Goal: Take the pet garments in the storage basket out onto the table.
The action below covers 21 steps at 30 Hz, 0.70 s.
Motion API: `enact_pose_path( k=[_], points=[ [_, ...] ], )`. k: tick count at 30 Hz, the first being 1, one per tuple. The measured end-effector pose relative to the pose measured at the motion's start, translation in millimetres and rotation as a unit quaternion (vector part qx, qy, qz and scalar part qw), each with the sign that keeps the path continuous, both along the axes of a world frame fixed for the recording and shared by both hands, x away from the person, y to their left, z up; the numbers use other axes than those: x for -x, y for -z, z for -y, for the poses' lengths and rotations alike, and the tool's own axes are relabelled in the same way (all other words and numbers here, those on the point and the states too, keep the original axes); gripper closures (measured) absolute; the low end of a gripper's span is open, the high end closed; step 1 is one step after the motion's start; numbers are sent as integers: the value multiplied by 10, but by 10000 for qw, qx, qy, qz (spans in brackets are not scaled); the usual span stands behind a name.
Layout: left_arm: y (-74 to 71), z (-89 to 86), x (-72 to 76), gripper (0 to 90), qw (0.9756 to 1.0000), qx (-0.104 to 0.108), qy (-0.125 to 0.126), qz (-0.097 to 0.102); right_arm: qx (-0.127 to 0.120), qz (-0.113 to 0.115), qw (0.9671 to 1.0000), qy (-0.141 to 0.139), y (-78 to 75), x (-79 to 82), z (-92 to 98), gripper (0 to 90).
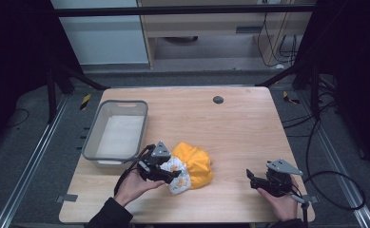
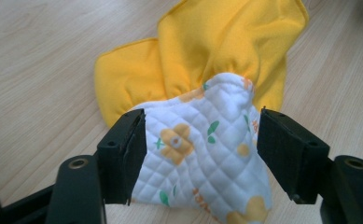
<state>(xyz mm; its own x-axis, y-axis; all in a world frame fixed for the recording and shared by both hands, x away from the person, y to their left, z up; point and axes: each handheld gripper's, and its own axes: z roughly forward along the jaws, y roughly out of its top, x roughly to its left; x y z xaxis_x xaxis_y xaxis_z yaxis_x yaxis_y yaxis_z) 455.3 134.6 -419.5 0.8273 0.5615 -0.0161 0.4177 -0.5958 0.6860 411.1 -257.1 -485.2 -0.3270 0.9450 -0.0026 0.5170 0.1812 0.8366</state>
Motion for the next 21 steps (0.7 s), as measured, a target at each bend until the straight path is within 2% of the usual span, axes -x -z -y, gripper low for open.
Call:
enact_pose_path(
  k=[6,10,21],
  points=[
    [-40,-147,55,285,9995,212,-187,170,5,6,10000,-10,2,1,-5,140],
    [-65,-269,111,259,9981,408,-353,291,11,7,10000,-3,2,3,-5,136],
    [30,-498,231,238,9965,434,-595,405,20,12,10000,11,2,8,3,132]
  ],
)
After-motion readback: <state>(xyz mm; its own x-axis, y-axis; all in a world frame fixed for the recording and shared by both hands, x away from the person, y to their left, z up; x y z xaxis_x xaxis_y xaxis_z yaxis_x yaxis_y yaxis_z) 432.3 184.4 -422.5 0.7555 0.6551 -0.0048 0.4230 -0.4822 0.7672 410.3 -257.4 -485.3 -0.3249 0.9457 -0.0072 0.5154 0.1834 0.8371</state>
